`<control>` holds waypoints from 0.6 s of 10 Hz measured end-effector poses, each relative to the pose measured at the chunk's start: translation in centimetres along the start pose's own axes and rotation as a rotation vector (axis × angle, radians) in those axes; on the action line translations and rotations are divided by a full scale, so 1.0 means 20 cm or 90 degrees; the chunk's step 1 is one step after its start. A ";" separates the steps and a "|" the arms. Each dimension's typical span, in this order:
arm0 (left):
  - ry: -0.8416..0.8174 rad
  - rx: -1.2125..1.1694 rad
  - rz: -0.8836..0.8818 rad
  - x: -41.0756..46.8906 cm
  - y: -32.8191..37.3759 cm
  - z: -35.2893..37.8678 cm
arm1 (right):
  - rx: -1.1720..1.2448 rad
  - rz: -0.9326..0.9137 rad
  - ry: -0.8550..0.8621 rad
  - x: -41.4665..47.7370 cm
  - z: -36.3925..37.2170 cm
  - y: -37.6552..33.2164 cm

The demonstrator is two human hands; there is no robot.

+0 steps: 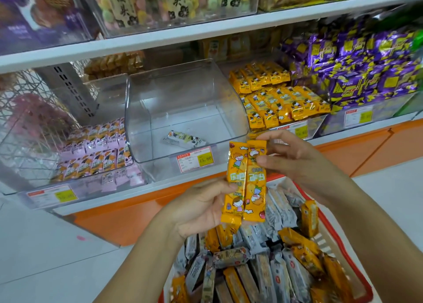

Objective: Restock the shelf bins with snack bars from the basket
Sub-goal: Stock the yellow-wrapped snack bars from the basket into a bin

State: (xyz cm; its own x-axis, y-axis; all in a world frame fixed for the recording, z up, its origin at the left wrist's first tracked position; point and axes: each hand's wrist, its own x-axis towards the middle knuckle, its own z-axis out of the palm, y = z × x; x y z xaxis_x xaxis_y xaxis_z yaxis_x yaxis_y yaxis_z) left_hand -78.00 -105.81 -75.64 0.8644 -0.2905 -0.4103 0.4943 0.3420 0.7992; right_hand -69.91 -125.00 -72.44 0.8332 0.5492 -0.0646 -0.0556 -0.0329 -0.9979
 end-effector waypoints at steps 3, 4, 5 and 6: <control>0.029 0.061 0.062 0.04 -0.01 0.04 | -0.146 -0.014 0.014 0.00 0.04 0.02; 0.036 0.095 0.066 0.03 0.02 0.04 | -0.223 -0.027 -0.055 -0.01 0.04 -0.02; 0.047 0.089 0.073 0.01 0.05 0.01 | -0.146 0.009 -0.090 0.01 -0.03 -0.08; 0.081 -0.043 0.108 0.00 0.08 0.00 | -0.061 0.031 -0.038 0.01 -0.11 -0.10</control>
State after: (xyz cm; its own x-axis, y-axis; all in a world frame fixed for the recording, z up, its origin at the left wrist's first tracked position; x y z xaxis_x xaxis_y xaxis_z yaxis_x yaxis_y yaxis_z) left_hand -77.20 -105.20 -74.30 0.9384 -0.1094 -0.3279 0.3417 0.4364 0.8324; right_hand -68.45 -126.78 -70.42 0.7964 0.5937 -0.1153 -0.0395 -0.1392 -0.9895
